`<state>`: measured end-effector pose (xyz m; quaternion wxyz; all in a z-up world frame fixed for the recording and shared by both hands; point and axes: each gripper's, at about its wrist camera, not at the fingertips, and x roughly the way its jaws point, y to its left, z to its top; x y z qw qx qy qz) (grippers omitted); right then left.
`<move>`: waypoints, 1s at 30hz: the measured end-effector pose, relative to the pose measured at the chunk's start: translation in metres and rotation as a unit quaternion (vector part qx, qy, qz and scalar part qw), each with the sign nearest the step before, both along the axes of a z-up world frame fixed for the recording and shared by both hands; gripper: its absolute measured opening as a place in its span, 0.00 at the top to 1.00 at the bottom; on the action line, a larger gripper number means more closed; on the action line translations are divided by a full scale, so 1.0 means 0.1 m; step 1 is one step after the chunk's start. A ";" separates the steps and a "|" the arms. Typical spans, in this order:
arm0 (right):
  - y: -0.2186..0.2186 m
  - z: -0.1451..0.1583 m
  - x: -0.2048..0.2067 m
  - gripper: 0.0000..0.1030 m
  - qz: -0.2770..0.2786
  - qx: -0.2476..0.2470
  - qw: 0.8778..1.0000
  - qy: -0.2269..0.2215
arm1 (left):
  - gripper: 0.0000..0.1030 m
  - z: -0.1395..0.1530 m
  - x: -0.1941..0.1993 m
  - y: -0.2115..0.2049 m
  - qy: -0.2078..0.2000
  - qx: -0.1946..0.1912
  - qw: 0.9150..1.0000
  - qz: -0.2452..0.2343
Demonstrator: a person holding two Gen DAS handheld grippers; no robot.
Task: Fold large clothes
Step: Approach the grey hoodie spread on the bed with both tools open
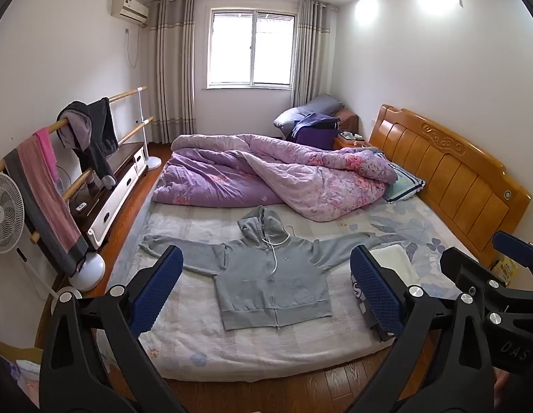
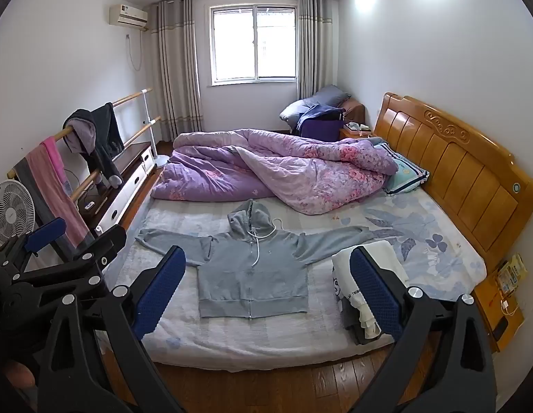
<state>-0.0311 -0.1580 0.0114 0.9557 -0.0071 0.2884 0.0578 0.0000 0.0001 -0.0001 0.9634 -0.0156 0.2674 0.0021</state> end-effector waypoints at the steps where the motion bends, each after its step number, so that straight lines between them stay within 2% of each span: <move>1: 0.00 0.00 0.00 0.10 0.000 0.000 1.000 0.000 | 0.05 0.00 0.01 0.01 0.007 -0.008 1.000 0.001; 20: 0.09 0.00 0.04 0.10 0.004 -0.006 1.000 0.005 | 0.05 0.00 0.01 0.00 0.010 -0.012 1.000 0.003; 30: 0.09 -0.10 0.30 0.10 0.022 -0.004 1.000 0.021 | 0.05 -0.38 0.34 0.00 0.026 -0.011 0.999 0.020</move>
